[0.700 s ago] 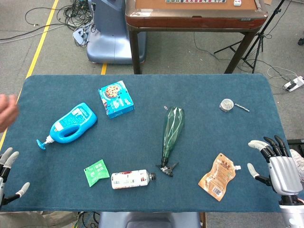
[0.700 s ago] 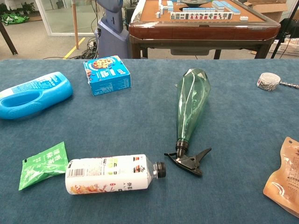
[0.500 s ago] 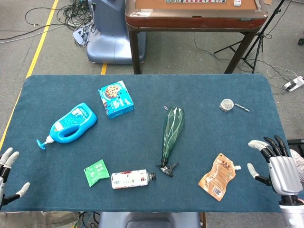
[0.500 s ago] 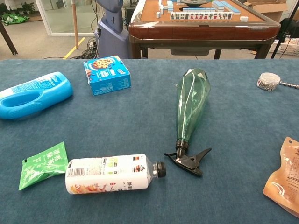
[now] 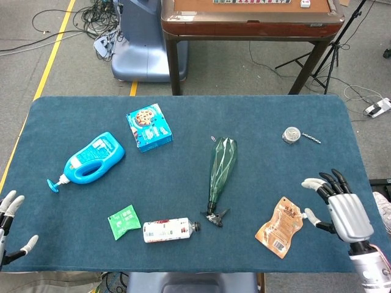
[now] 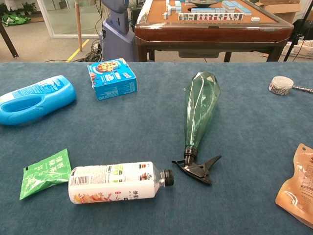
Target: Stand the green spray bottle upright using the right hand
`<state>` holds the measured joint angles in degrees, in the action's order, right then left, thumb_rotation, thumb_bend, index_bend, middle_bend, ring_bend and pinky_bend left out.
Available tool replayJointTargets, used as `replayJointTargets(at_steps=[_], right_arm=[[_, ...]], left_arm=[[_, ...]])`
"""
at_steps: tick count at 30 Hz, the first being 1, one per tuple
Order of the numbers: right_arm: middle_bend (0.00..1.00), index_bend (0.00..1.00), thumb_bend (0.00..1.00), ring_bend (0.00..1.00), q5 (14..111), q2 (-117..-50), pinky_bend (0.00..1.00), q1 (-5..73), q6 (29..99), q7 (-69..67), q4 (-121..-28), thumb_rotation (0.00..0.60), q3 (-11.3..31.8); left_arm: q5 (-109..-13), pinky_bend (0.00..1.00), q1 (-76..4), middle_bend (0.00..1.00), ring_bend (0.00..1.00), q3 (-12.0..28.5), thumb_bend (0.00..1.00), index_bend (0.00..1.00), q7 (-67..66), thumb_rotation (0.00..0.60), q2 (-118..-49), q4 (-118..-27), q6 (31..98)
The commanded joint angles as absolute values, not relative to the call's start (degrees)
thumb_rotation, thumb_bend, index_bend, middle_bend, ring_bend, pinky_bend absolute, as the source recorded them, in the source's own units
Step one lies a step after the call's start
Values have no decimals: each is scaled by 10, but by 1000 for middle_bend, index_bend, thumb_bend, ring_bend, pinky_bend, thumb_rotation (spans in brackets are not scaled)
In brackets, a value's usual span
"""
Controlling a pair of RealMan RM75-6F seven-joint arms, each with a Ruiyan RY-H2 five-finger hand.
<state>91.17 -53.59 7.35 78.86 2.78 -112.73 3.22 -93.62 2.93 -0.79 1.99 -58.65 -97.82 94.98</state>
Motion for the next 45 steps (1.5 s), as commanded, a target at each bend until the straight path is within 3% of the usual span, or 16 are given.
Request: replayJointTargets(at_steps=[1,10,13,18,26,45], right_arm=[[277,298,299,118,912,-533,4,136,712,45,-1128,600,52],[251,298,84,118,883,-609,4,267,567,161,-1089,600,91],[233,298,53,109,870,-644,4,302,535,207,-1068,600,99],[207,298,43,72,866,-705,4,348,506,307,-1012,600,98],[200,298,40,57,859,-777,4,390,479,358,-945,600,81],[200,298,97,43,897,-902,4,470,445,370,-777,600,51]], left_arm=[[-936,20,32,0,56,-9,255,69,21,600,-587,-977,953],[-928,20,42,0,56,-9,255,70,28,600,-586,-971,963],[-925,20,44,0,56,-11,255,70,29,600,-587,-968,962],[-919,20,49,0,56,-10,255,70,35,600,-589,-962,965],[-911,20,53,0,56,-9,255,69,45,600,-593,-951,965],[-893,20,70,0,56,-9,255,69,74,600,-597,-922,971]])
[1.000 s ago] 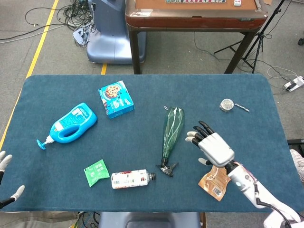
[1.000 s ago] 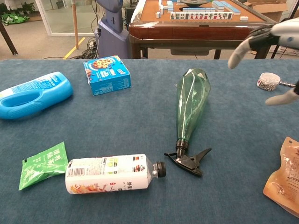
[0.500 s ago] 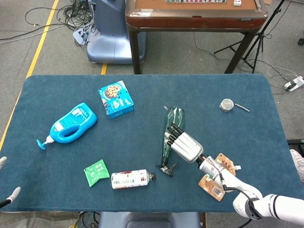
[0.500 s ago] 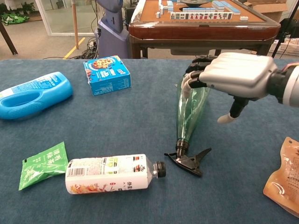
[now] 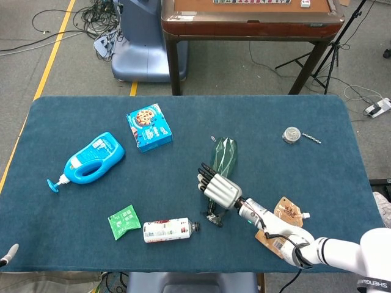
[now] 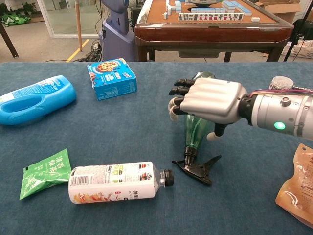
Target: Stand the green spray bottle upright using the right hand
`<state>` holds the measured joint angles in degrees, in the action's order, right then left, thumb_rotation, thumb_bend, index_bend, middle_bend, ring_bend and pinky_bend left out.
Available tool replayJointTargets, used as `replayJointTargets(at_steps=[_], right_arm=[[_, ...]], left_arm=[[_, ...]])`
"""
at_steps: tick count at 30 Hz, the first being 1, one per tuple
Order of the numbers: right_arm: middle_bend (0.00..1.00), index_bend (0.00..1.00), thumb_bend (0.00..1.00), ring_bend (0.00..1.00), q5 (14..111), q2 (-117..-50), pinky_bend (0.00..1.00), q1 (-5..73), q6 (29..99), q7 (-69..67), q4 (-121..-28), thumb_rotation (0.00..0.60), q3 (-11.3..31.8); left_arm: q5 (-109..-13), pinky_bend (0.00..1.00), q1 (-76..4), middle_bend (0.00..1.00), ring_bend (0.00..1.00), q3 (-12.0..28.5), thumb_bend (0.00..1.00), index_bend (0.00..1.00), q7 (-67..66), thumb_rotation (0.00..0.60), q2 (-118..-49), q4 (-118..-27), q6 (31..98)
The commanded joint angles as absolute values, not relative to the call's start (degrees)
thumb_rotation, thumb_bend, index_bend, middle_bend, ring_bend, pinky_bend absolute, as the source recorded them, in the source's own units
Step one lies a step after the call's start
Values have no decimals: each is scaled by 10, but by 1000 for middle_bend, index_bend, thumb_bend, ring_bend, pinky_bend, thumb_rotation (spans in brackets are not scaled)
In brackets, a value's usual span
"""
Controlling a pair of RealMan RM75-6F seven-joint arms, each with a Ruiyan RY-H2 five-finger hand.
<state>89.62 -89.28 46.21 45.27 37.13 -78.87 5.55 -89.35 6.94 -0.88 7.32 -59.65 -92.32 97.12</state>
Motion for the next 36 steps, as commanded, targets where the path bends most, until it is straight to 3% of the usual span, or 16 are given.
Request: replayJointTargets(at_steps=[1,4,11,21,29,36], right_arm=[[200,298,98,43,897,-905,4,473,443,370,-772,600,50],[200,298,111,43,895,-914,4,480,437,371,-759,600,45],[200,302,265,43,891,-935,4,492,429,373,-729,600,37],[257,527,379,50,880,-953,4,498,438,357,-692,600,36],[344,659,411,134,869,-928,32,481,507,267,-730,600,68],[357,671,416,165,816,-872,43,434,590,140,-827,600,120]], left_arm=[[-892,20,71,0,56,-8,255,70,76,600,-597,-921,971],[-891,20,71,0,56,-8,255,70,77,600,-599,-919,969],[-892,20,70,0,56,-6,255,70,79,600,-601,-916,968],[-890,20,72,0,56,-6,255,98,81,600,-605,-910,966],[-894,20,69,0,56,-5,255,98,77,600,-605,-912,962],[-904,20,62,0,56,-4,255,98,67,600,-606,-920,959]])
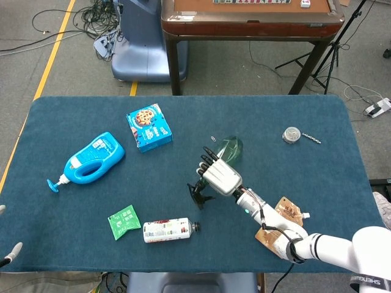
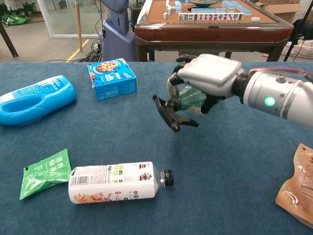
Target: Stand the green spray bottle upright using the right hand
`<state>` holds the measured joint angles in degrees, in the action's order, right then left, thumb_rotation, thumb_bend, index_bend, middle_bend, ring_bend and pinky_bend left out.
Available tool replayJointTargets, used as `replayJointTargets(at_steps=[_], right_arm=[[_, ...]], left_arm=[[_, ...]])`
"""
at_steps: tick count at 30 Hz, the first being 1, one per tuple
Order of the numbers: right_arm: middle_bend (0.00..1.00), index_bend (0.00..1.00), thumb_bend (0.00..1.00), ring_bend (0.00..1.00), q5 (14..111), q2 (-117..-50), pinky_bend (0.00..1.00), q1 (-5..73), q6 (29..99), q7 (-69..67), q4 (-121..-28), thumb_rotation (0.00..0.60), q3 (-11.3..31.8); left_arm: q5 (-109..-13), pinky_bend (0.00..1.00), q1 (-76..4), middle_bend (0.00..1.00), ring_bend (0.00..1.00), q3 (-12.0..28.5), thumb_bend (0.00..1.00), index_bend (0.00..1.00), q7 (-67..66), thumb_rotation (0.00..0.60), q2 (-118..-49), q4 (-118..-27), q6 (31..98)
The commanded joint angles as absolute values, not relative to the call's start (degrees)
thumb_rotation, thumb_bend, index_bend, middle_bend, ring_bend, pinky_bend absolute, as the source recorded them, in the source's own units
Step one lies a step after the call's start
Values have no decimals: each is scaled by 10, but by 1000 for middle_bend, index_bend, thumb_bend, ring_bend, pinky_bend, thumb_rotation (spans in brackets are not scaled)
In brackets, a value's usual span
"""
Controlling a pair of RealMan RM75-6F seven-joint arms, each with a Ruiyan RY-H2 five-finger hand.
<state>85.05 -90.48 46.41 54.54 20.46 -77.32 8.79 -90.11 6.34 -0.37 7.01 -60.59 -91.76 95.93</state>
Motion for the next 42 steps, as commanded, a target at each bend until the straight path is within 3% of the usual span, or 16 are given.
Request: replayJointTargets(at_steps=[1,8,20,30,37,42], right_arm=[[357,671,416,168,807,-865,43,427,598,122,-840,600,127],[362,677,416,182,731,-799,43,381,616,-1,-927,600,165],[365,677,416,186,600,-699,43,349,517,-171,-1030,600,195],[348,658,413,186,602,-703,43,343,466,-272,-1012,600,201],[325,585,410,180,616,-710,44,350,457,-274,-999,600,196],[289,469,349,145,634,-706,43,351,452,-273,-996,600,188]], left_arm=[[-905,20,62,0,56,-4,255,98,66,600,-606,-920,958],[-910,20,60,0,56,-5,255,98,61,600,-605,-926,957],[-915,20,56,0,56,-7,255,98,60,600,-607,-927,955],[-916,20,54,0,56,-8,255,98,58,600,-607,-928,952],[-916,20,55,0,56,-9,255,98,58,600,-607,-928,953],[-914,20,56,0,56,-9,256,98,59,600,-607,-925,954]])
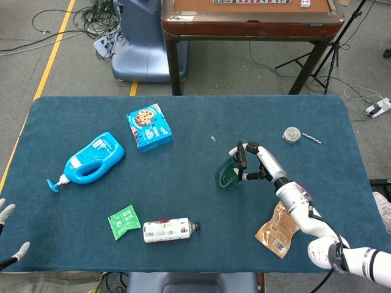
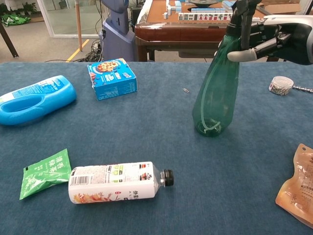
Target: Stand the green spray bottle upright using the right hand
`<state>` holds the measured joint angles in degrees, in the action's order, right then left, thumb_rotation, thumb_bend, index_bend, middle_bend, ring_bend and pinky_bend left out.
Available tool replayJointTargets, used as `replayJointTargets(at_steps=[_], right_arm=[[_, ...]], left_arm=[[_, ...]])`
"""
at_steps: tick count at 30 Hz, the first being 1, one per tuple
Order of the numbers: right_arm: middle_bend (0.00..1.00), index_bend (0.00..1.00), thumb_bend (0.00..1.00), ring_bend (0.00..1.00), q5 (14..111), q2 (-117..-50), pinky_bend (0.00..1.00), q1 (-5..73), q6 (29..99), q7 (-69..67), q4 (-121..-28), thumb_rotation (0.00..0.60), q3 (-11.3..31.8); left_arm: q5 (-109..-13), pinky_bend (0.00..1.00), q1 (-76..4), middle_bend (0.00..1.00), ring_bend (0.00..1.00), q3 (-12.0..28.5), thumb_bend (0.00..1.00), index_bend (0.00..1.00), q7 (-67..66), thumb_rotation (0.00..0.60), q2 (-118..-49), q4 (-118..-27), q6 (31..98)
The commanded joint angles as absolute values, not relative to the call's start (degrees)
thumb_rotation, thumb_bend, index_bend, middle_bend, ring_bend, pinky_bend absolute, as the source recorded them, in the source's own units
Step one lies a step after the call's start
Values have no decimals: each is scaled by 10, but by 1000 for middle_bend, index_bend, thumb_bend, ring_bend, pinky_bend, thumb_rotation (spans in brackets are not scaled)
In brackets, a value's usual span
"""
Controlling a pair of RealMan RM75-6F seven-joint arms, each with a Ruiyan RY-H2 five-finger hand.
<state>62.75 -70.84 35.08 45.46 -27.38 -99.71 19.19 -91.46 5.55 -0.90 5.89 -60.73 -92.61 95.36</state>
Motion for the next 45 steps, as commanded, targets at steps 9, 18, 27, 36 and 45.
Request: replayJointTargets(at_steps=[9,18,27,36,45], right_arm=[[205,292,135,84,656,-699,18,352,442,-286,-989,600,179],[170,233,116,59,669,-693,0,352,443,-291,-983,600,174],[136,163,92,32,673,-693,0,350,448,-288,-976,600,164],[112,121,163,15,708,-668,0,323,507,-233,-991,600,143],[233,236,306,118,719,-613,0,237,644,-153,-1062,600,115]], left_arm=[[-912,20,54,0,56,-8,255,98,60,600,-608,-923,952],[-912,20,54,0,56,-8,255,98,58,600,-607,-925,952],[-914,20,54,0,56,-9,255,98,55,600,-607,-928,952],[-912,20,54,0,56,-9,255,98,55,600,-606,-928,951],[-910,20,51,0,56,-7,255,98,59,600,-605,-926,949]])
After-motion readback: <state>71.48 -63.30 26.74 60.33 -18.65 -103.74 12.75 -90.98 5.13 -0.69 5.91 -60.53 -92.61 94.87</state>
